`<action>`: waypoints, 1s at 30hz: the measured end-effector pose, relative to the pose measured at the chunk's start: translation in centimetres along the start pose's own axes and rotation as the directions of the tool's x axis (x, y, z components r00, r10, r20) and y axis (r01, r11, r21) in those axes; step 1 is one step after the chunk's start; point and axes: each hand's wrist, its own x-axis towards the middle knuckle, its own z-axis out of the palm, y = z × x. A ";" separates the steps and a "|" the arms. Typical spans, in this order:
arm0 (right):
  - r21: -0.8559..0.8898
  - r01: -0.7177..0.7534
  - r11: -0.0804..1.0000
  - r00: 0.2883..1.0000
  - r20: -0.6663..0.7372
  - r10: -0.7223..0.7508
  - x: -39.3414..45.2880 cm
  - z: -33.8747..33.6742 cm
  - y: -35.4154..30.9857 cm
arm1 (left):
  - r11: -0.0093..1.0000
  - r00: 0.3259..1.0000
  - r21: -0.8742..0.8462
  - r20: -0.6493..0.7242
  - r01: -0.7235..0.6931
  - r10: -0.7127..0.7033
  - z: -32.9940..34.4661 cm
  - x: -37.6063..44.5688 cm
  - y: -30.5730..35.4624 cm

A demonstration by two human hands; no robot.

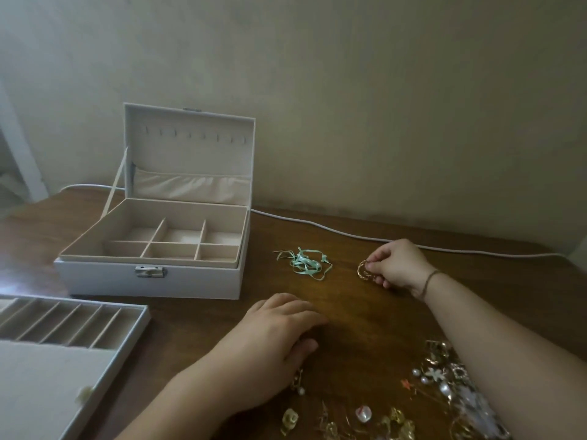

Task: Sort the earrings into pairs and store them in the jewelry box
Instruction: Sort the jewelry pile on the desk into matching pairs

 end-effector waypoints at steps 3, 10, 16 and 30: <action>-0.053 -0.018 0.998 1.000 -0.022 0.016 0.4 0.3 -0.3 | 1.000 0.998 0.008 -0.052 0.024 -0.024 0.1 -0.1 -0.2; -0.073 -0.027 0.997 1.000 0.002 0.027 -0.1 -0.2 -0.2 | 0.979 0.964 0.003 -0.176 0.205 -0.202 0.0 -0.1 -1.4; -0.197 0.263 0.944 0.944 -0.147 -0.294 -4.8 -1.7 -0.5 | 0.968 0.966 -0.038 -0.067 0.247 -0.249 -1.3 -0.4 -1.8; -0.312 0.587 0.747 0.798 0.382 -0.467 -16.8 0.7 -0.8 | 0.977 0.962 -0.074 0.202 0.201 -0.182 -2.4 -1.8 -0.7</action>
